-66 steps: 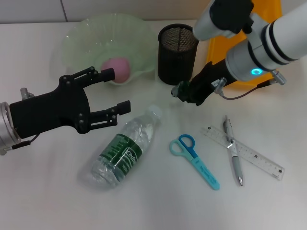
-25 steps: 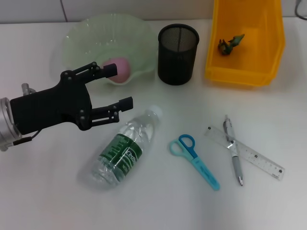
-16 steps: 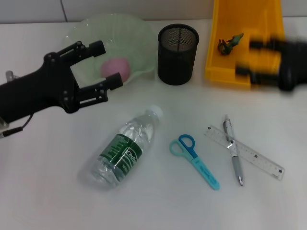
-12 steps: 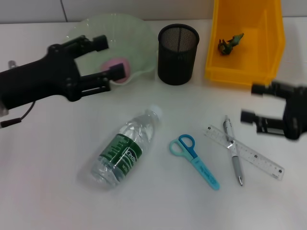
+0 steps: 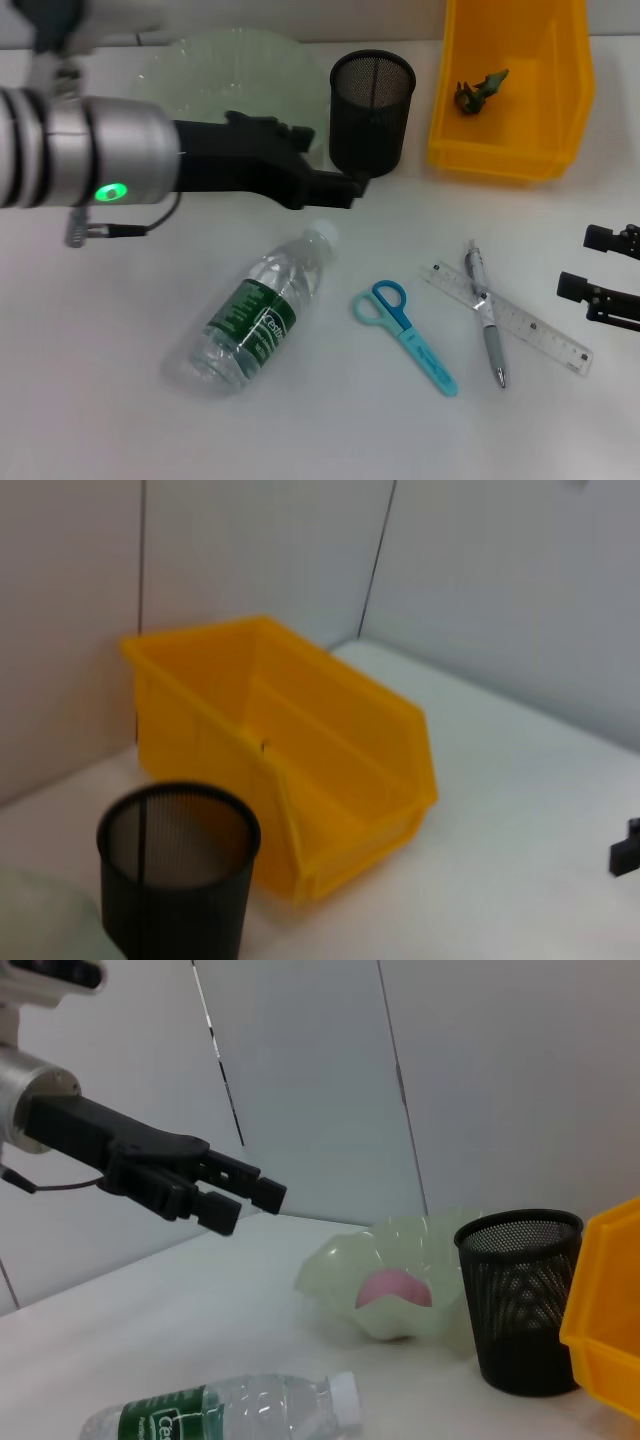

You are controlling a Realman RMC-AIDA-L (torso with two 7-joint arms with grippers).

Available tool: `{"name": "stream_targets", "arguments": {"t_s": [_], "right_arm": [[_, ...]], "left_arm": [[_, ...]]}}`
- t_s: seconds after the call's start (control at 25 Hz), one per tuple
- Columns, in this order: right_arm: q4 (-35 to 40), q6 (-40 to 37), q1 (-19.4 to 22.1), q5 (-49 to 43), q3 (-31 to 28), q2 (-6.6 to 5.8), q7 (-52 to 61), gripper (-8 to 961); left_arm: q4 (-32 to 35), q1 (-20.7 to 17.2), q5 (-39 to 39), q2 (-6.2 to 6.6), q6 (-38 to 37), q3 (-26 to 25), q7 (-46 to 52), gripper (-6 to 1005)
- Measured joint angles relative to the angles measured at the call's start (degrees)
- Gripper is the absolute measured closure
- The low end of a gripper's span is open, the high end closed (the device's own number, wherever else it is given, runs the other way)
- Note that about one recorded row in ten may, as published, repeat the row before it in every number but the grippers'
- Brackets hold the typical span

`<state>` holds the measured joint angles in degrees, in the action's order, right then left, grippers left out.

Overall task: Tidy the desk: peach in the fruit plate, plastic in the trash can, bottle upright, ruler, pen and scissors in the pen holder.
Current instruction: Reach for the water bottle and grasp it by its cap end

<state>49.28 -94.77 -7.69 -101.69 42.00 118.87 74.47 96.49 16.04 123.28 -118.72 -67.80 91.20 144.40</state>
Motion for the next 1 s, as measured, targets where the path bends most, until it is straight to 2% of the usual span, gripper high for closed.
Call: {"name": "stream_targets", "arguments": {"t_s": [0.16, 0.24, 0.28, 0.4, 0.6, 1.0], "right_arm": [[-0.07, 0.14, -0.05, -0.04, -0.07, 0.06, -0.06, 170], [-0.13, 0.25, -0.13, -0.06, -0.09, 0.08, -0.09, 170], [-0.16, 0.27, -0.21, -0.06, -0.08, 0.11, -0.1, 170], [-0.18, 0.3, -0.42, -0.08, -0.1, 0.16, -0.12, 171], [-0.21, 0.34, -0.64, -0.09, -0.14, 0.19, -0.15, 171], [-0.42, 0.5, -0.96, -0.09, -0.17, 0.3, -0.11, 171]], "left_arm": [[0.26, 5.93, 13.17, -0.1, -1.16, 5.93, 14.66, 178], [-0.26, 7.05, 15.17, -0.19, -1.49, 6.95, 16.66, 178], [-2.73, 9.64, 18.07, -0.36, -2.24, 8.64, 19.51, 178], [-8.06, 12.57, 19.04, -0.43, -1.89, 9.36, 20.31, 178], [-16.0, 15.26, 19.4, -0.45, 1.61, 9.54, 19.98, 178], [-25.55, 18.91, 19.22, -0.47, 4.72, 9.59, 18.98, 179]]}}
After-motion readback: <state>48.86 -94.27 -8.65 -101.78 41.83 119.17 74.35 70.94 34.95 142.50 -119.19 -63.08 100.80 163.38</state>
